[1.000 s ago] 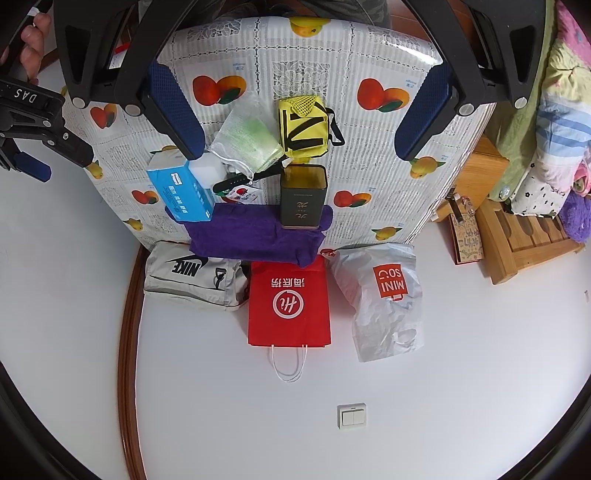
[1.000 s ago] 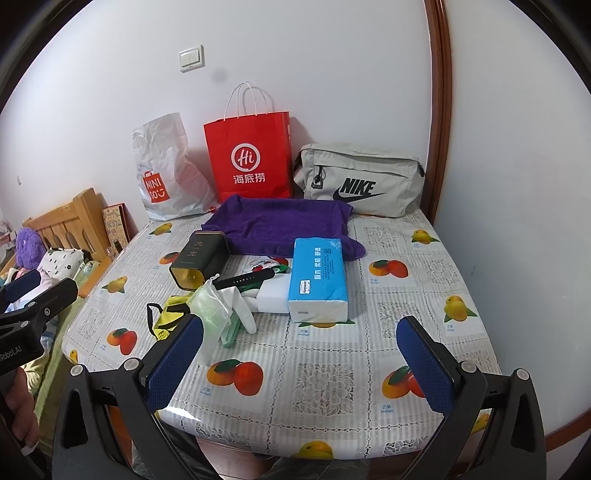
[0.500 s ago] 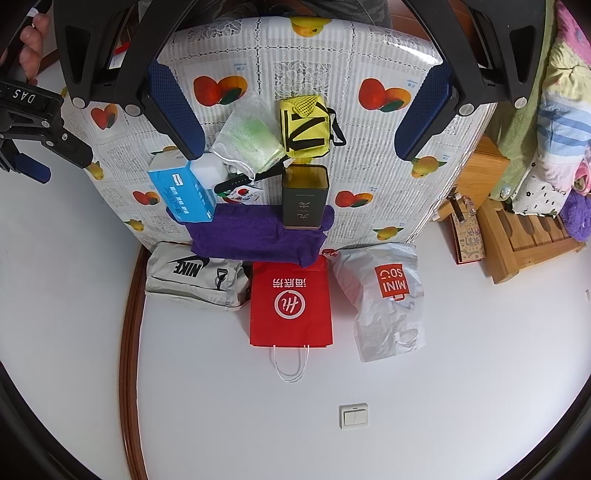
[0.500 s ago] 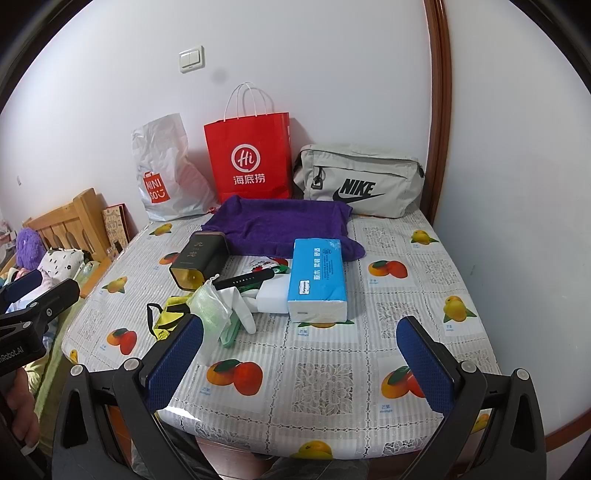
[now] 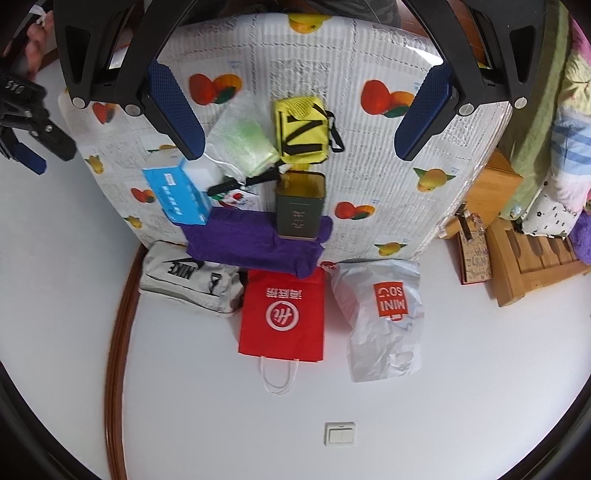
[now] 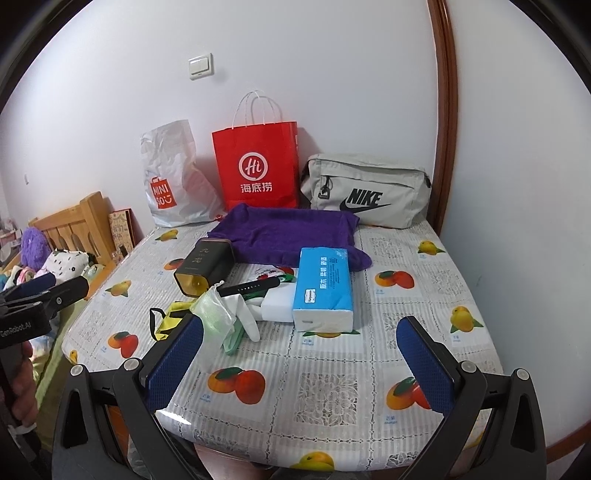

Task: Organize soft objects
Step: 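Close the left tool on the yellow pouch while the right tool approaches the white mesh bag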

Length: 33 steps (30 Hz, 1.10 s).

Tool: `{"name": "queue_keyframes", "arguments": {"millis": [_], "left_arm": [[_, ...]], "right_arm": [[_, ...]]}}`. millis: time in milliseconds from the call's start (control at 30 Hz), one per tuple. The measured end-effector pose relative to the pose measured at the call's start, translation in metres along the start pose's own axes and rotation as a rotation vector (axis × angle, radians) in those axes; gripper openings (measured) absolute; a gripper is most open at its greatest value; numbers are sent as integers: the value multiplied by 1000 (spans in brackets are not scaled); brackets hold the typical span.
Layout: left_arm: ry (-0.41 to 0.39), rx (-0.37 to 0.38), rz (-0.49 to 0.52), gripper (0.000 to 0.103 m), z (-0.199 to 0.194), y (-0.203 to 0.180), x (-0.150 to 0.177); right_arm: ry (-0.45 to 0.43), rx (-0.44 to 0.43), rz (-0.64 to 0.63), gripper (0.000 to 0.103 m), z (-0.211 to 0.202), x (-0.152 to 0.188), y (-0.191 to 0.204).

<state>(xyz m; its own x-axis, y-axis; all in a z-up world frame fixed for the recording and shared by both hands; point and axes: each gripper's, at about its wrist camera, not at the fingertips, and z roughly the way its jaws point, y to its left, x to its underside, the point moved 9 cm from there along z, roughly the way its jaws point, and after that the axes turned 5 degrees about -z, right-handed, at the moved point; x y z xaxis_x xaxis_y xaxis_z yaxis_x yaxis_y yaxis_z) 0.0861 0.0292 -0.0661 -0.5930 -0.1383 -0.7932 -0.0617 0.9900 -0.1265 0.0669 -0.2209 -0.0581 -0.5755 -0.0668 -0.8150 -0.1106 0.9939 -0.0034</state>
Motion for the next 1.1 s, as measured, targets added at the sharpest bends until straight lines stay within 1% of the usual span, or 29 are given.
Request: {"name": "queue_keyframes", "arguments": {"millis": [67,167,267,333,400,567,633,733,867,1100], "left_arm": [[3,-18,-2,103,7,4,5],[22,-19,-6,103,25,9,13],[83,3,-35,103,49,16,23],[124,9,-44,103,63,18,31],[168,17,-47,103,79,20,41],[257,4,-43,103,117,21,62],[278,4,-29,103,131,20,70],[305,-5,0,103,148,18,77],[328,21,16,103,164,13,83],[364,-13,63,103,192,13,93]], "right_arm": [[-2,-8,4,103,4,1,-1],[-9,-18,7,103,11,7,-4],[17,-20,20,103,27,13,-9],[21,-9,26,103,34,16,-14],[21,-21,18,103,42,21,-15],[47,-28,-10,103,64,28,-11],[66,-53,-17,103,73,32,-8],[102,-59,-25,103,90,41,-4],[145,-70,-14,103,108,50,-2],[192,-95,-28,103,127,59,6]]}}
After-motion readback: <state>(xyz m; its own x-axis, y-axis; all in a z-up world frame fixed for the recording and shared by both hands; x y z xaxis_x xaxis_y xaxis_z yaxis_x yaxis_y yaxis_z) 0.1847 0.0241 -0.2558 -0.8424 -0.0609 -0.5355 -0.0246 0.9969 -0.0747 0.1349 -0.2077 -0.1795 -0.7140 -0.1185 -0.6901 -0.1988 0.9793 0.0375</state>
